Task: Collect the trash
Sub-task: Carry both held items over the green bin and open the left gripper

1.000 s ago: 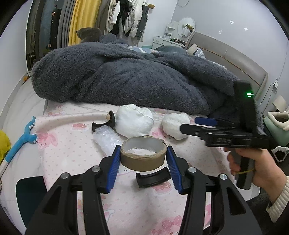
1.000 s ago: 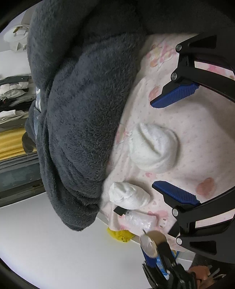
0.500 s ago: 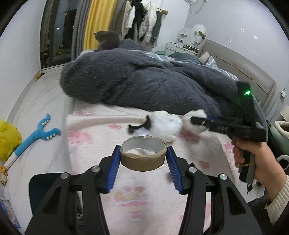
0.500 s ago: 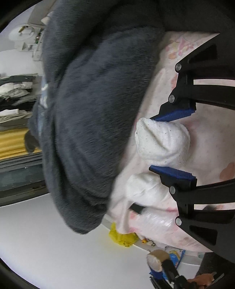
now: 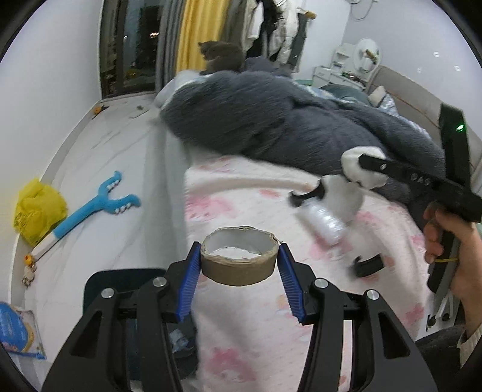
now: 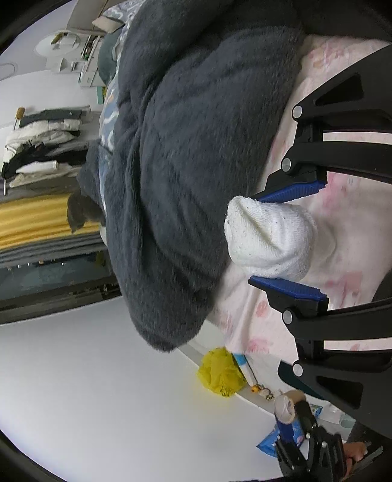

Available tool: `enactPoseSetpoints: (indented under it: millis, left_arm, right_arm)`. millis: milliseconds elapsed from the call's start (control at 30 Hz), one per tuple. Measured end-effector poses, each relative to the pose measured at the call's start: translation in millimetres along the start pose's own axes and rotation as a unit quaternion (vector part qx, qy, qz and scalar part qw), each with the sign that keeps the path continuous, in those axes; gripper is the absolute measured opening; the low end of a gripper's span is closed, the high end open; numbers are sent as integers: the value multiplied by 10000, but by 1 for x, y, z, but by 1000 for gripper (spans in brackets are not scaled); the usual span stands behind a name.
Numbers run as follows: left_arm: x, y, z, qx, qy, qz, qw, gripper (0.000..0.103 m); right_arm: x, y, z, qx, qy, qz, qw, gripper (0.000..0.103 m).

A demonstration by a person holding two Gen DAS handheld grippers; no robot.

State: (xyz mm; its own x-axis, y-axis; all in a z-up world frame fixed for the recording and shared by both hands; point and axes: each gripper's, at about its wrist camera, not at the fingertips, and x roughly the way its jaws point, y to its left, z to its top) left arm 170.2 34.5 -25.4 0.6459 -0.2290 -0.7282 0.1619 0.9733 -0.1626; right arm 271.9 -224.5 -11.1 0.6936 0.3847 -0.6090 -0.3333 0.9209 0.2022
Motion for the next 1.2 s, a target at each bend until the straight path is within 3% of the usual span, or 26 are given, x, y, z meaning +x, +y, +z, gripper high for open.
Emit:
enactPoseSetpoints:
  millis: [600,900,1033,1200]
  left_arm:
    - [14,87,-41,-462,781,731,9932,54]
    - [22,123,-65,-748,1151,894,9865,54]
    - [26,135,-75,-817,1353,942,9829,54]
    - [29,148,-87,-929,1585,942,9785,54]
  right_arm:
    - [44,124,-2,-764,275,794,9935,48]
    - [65,188,-18,-1201,555,1174,9842,47]
    - [75,203,-27,-1045,774,1521,9798,47]
    - [83,226,-36,-1159,913,1639,9754,47]
